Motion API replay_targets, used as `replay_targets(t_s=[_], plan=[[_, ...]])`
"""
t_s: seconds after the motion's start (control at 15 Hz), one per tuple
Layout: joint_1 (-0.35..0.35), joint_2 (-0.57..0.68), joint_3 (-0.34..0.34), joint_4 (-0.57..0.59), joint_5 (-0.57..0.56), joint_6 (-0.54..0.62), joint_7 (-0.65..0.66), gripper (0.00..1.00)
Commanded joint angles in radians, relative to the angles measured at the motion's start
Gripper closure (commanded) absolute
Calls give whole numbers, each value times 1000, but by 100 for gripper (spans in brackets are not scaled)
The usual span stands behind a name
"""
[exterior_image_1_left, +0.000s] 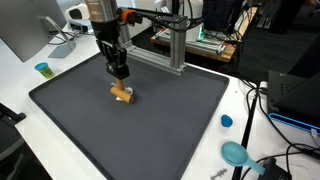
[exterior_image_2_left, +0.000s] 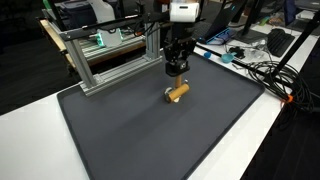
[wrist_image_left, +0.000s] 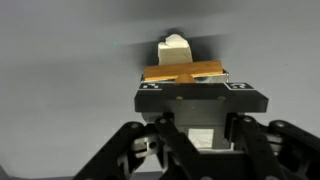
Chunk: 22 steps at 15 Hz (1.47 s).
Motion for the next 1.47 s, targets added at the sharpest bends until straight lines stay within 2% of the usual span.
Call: replay_targets(t_s=[0.0, 0.2, 0.47, 1.07, 1.27, 1.4], plan=[[-23, -8, 14, 7, 30, -124, -96, 78], [-23, -10, 10, 10, 26, -165, -118, 78], [-21, 10, 8, 12, 39, -156, -85, 78], [-23, 20, 8, 24, 43, -281, -89, 78], [-47, -66, 11, 6, 72, -287, -141, 78], [-73, -134, 16, -19, 134, -211, -184, 78]])
